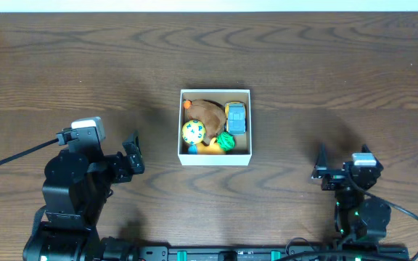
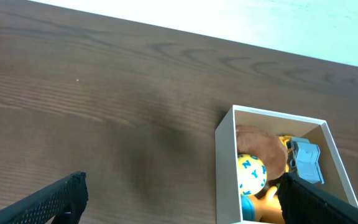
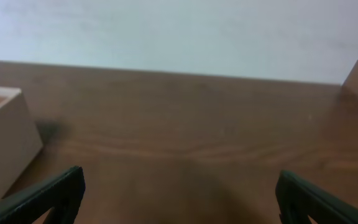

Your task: Pack container

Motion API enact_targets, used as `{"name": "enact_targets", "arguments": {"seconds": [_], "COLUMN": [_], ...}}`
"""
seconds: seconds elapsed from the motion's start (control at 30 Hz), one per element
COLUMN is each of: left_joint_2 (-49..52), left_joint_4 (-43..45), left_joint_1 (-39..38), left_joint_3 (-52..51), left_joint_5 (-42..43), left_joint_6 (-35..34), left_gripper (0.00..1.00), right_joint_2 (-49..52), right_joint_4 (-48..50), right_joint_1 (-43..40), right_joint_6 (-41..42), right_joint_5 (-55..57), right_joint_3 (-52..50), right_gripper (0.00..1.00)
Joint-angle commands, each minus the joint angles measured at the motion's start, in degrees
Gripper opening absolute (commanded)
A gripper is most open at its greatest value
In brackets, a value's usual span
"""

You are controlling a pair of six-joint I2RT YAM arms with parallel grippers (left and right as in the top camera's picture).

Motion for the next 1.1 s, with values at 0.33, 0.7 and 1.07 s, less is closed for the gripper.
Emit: {"name": "enact_targets", "arguments": {"seconds": [0.33,0.7,1.07], "left_joint_2": [0.0,0.0,0.0], "left_joint_4": [0.0,0.0,0.0], "left_joint_1": [-0.1,-0.1,-0.1], "left_joint_3": [0.0,0.0,0.0], "left_joint_5": [-0.7,-0.7,-0.7], "left_joint_6": [0.4,0.4,0.4], "left_gripper": [0.98,0.98,0.98], "right_joint_2": [7.5,7.6,0.2], "right_joint_4": [-0.2,-0.2,-0.3], "right_joint_1": [0.5,0.5,0.6], "right_joint_6": [0.8,0.8,0.8], "right_joint_5": [-0.5,-0.5,-0.1], "right_joint_3": [-0.1,-0.1,-0.1], "right_gripper": [0.99,0.99,0.99]}}
